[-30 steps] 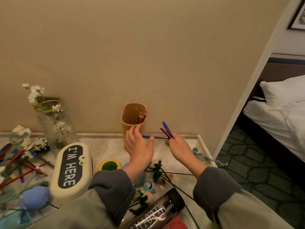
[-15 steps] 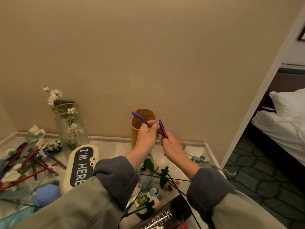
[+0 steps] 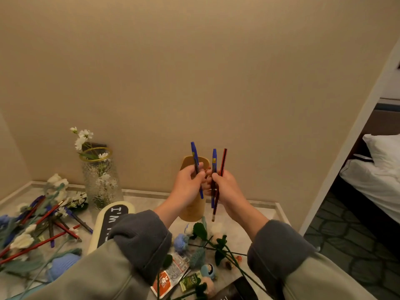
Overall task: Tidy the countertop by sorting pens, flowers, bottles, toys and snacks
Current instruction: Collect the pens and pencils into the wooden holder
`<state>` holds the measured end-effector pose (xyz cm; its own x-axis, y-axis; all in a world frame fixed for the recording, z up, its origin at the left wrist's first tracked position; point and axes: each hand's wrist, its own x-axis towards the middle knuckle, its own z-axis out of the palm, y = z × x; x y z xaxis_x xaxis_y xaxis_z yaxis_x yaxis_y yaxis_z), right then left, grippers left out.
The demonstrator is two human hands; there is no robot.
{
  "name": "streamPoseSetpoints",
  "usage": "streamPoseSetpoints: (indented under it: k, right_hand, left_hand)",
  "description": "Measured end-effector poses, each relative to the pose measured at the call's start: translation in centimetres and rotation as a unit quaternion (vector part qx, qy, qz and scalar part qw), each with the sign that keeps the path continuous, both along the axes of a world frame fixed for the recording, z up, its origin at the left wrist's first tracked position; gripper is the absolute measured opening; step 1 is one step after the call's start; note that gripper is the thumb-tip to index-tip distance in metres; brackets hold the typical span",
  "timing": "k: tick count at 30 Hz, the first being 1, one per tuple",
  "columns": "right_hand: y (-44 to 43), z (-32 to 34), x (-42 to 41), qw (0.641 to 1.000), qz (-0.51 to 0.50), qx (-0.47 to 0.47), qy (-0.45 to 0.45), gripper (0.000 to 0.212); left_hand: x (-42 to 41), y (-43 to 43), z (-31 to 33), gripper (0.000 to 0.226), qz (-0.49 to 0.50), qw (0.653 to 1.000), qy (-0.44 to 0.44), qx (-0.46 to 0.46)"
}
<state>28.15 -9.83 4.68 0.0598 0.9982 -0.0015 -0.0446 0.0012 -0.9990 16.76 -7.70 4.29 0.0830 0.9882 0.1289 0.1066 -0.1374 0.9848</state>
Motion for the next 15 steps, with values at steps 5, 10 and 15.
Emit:
streamPoseSetpoints:
  k: [5,10,15]
  right_hand:
    - [2.7,2.2,-0.4,0.998,-0.037,0.035,0.041,0.021]
    - [5.1,4.4,-1.1,0.989,-0.032,0.078,0.119,0.022]
    - [6.6,4.7,-2.3,0.988,-0.013,0.077,0.134,0.022]
  left_hand:
    - [-0.9,0.8,0.9,0.018,0.018,0.999,0.022,0.029]
    - [-1.6,2.5,2.2,0.023,0.012,1.000,0.015,0.024]
    - [-1.6,4.2,2.3,0.017,0.009,1.000,0.012,0.018]
